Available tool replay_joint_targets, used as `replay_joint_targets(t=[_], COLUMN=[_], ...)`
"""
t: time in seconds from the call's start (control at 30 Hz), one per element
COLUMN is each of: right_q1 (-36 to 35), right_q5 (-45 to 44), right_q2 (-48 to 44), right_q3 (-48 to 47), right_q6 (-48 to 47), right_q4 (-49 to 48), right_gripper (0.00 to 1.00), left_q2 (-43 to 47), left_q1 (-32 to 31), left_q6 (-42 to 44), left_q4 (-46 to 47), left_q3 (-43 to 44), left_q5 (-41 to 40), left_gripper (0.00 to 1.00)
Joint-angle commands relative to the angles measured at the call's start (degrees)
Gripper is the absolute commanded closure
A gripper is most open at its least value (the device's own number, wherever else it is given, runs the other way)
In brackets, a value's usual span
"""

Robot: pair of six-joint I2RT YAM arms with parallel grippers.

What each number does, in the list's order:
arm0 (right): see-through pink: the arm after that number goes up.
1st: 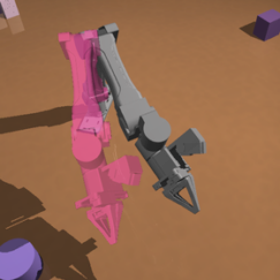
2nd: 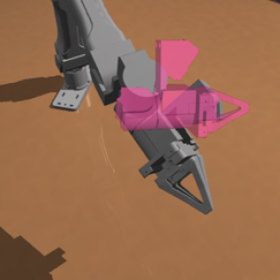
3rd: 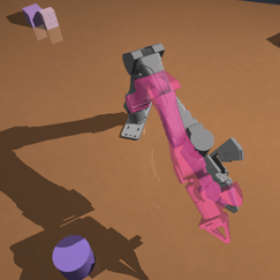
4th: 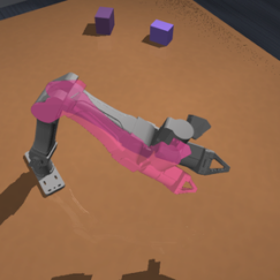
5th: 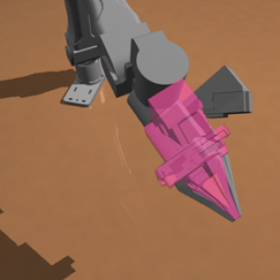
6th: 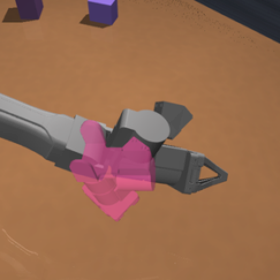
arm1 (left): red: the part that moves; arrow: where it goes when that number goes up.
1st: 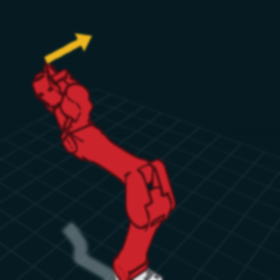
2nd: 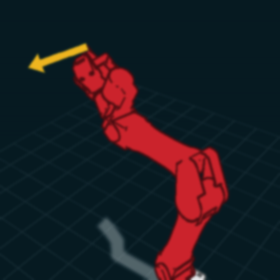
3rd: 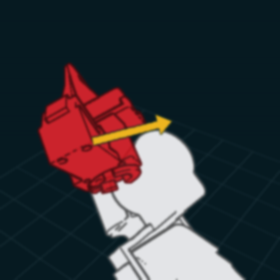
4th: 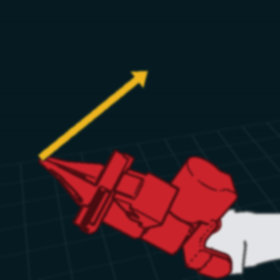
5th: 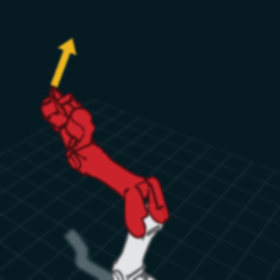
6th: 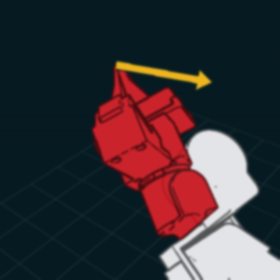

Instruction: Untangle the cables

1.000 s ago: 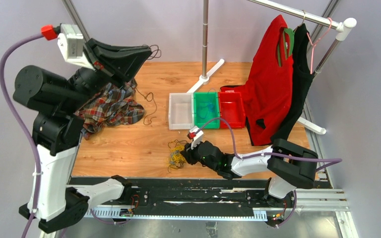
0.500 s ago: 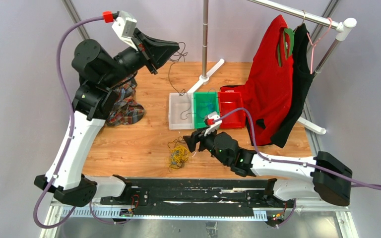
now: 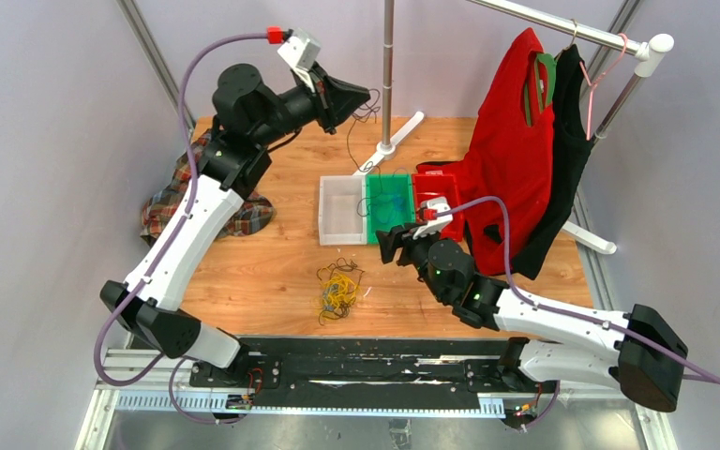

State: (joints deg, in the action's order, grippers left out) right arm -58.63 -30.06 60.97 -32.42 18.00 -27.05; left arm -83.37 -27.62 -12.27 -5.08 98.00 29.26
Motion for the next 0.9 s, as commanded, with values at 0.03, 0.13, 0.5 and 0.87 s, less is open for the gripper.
replay_joint_targets(t=[0.03,0.13,0.5,0.87], right_q1=[3.6,4.5,5.4,5.8], right_q5=[-2.9,-2.3,-0.8,-0.7], right_q2=[-2.0,-1.4,0.9,0.1], right_q3=[2.8,2.5,1.3,1.6], right_q6=[1.7,2.4,4.0,5.1], right_q4=[3.4,5.5,7.2,8.5], right_gripper=[0.33,0.35,0.36,0.38], left_q2=[0.4,1.0,5.7,4.2], left_q1=[0.0,0.4,0.7,0.7], left_q6=[5.9,8.3,18.6,23.3], left_q4=[2.9,2.7,-4.1,-8.5], left_q3=[-1.3,-1.2,-13.7,-23.2], left_q5=[-0.5,-0.1,-3.3,-3.6], left_gripper=[1.00,1.00,1.00,0.99])
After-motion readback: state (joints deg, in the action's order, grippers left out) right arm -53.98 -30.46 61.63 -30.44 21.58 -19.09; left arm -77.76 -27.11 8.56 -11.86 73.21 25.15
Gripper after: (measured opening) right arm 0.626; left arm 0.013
